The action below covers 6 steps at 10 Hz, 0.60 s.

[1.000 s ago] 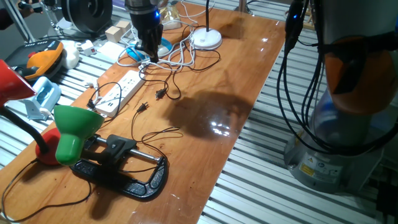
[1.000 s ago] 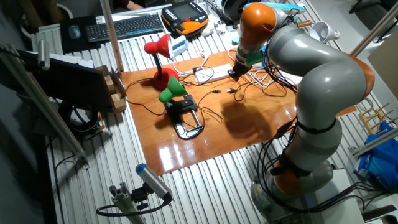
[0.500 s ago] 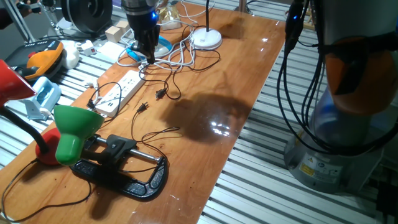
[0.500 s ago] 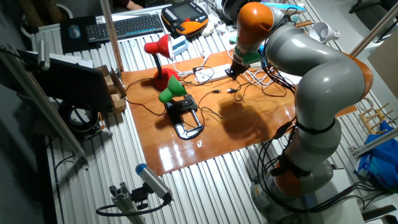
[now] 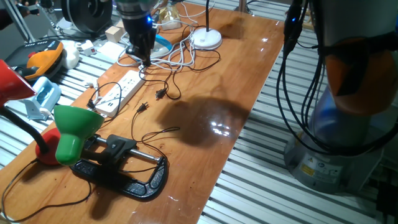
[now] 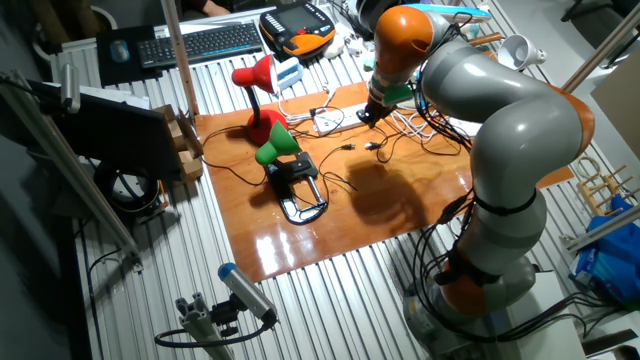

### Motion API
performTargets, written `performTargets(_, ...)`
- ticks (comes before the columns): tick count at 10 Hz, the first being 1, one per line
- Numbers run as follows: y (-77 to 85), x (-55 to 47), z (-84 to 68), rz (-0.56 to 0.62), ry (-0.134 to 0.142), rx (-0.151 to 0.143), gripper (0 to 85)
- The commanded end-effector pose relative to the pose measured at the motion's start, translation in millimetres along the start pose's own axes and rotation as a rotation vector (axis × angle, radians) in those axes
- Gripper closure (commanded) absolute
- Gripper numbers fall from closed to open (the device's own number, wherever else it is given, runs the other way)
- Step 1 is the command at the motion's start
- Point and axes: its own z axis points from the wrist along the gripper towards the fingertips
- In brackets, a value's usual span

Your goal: Plug in the power cord of the desk lamp, turn on the socket, and light up the desk lamp

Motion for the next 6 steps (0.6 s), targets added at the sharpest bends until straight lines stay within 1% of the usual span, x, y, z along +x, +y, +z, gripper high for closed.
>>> performTargets(1, 3.3, -2.1, 2.6, 0.006, -0.002, 0.000, 85.0)
performTargets(3, 12.7, -7.5, 4.7, 0.021, 0.001, 0.014, 85.0)
performTargets(5, 25.2, -12.2, 0.4, 0.037, 0.004, 0.021, 85.0)
performTargets(6, 29.3, -14.0, 0.8, 0.040, 0.003, 0.026, 85.0)
